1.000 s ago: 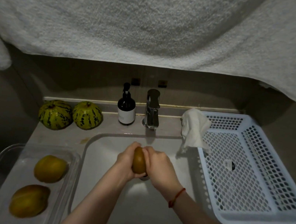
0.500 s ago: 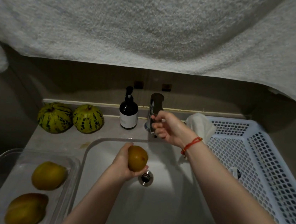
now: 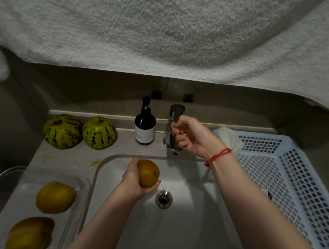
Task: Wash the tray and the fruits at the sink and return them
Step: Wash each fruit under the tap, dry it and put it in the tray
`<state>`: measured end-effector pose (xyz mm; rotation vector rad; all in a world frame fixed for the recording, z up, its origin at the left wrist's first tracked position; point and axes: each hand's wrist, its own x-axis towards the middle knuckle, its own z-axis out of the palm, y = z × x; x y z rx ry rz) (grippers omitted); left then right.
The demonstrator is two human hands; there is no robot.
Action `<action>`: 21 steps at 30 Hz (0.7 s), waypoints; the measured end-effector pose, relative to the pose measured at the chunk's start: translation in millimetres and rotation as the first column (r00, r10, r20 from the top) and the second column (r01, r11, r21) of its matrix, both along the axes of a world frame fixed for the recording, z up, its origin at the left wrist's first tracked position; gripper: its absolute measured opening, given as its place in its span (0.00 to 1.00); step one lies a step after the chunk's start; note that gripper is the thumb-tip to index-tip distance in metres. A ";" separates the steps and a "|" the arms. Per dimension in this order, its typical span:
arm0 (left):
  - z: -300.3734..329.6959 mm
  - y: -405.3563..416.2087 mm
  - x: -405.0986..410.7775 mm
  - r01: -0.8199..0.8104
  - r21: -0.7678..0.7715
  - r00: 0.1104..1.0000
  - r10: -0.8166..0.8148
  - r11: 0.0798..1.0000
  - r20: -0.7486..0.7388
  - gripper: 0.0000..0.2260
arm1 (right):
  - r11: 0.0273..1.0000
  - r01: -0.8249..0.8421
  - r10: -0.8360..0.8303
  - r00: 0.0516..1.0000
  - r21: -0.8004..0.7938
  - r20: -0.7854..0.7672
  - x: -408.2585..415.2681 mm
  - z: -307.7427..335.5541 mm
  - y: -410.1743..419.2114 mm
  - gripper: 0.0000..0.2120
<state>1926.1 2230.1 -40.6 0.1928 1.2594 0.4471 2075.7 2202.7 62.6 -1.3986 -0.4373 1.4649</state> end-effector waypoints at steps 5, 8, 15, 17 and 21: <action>-0.7 1.4 0.1 -0.045 0.006 0.999 0.045 0.999 0.008 0.27 | 1.000 0.003 -0.003 1.000 -0.015 -0.007 1.8 2.5 1.3 0.09; -0.8 1.3 0.3 -0.051 0.007 0.999 0.051 0.999 0.011 0.27 | 1.000 -0.002 0.002 1.000 -0.016 -0.015 3.3 2.7 2.1 0.09; -1.7 1.8 1.9 -0.113 0.017 0.993 0.113 0.993 0.024 0.26 | 1.000 -0.011 0.011 1.000 -0.019 -0.026 5.2 3.1 5.7 0.10; -1.3 2.6 2.1 -0.119 0.015 0.993 0.118 0.993 0.030 0.26 | 1.000 -0.014 0.014 1.000 -0.017 -0.022 5.5 3.1 5.4 0.10; -1.0 2.9 2.5 -0.128 0.007 0.991 0.128 0.992 0.039 0.26 | 1.000 -0.016 0.016 1.000 -0.005 -0.022 6.3 3.0 5.4 0.09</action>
